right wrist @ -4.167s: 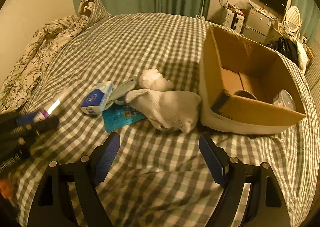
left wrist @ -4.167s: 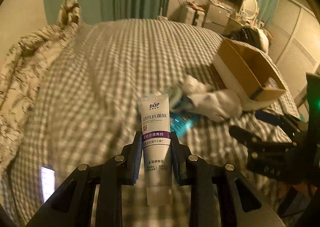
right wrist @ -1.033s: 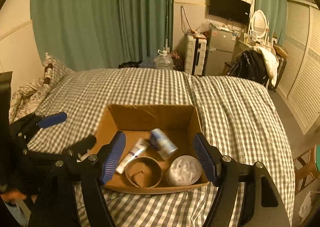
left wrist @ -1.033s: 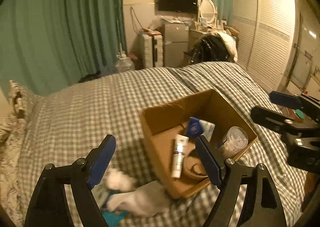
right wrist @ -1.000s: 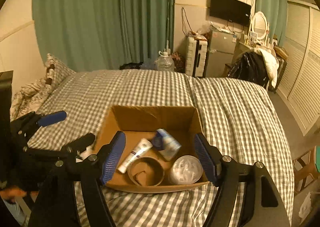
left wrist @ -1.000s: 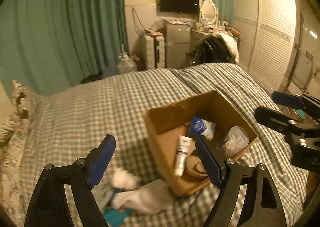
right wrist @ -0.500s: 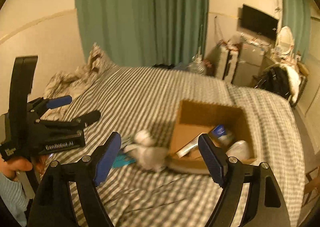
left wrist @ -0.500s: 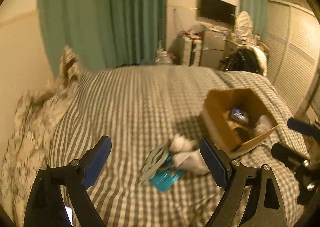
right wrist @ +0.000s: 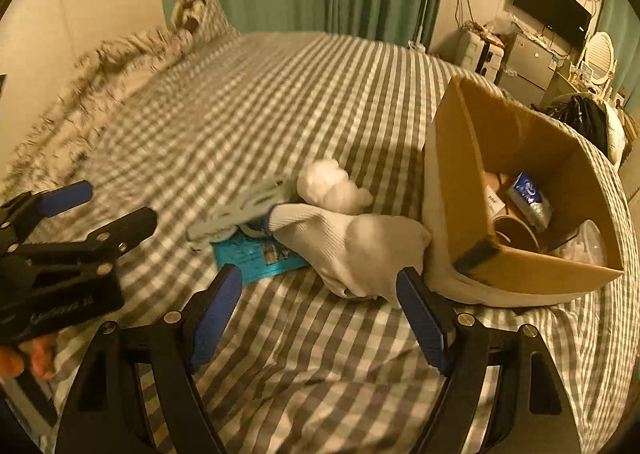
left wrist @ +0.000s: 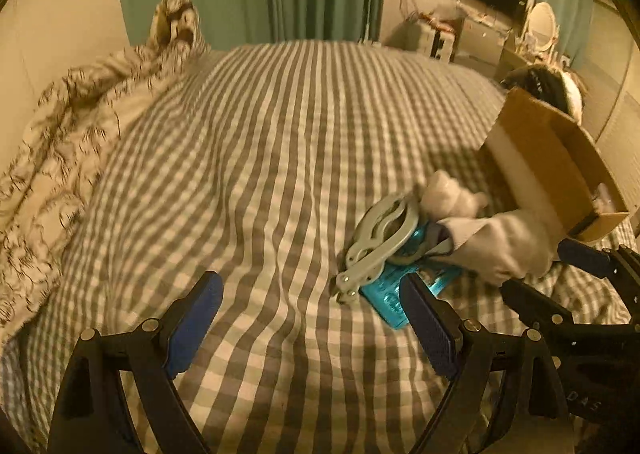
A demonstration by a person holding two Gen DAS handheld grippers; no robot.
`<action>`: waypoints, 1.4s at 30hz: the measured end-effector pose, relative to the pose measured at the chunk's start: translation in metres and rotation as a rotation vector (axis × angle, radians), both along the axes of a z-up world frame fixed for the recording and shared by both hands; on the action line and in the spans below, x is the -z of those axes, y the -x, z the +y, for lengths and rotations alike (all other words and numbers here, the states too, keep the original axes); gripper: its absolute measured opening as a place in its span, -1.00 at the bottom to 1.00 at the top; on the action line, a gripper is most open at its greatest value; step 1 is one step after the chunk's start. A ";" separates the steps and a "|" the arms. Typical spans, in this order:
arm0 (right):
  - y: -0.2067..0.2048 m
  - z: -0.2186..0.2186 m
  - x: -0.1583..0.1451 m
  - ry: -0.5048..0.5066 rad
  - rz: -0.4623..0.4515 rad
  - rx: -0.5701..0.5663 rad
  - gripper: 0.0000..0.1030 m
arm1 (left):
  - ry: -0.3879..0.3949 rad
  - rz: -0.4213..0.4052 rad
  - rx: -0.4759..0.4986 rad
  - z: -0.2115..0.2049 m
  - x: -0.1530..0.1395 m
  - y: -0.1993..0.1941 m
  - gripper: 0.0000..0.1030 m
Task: Organize objects
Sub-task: 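Grasp a white glove with the right gripper while the left gripper approaches the grey clip, then close the left gripper on the grey plastic clip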
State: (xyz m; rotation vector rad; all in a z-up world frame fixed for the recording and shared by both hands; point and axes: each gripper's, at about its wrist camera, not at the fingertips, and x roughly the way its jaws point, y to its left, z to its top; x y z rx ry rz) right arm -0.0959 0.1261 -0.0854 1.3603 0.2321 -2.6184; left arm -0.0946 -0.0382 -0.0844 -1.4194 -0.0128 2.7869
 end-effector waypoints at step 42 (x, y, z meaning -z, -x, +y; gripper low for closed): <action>0.038 0.037 0.008 0.097 -0.014 0.124 -0.09 | -0.087 -0.201 0.293 0.060 0.077 0.087 0.45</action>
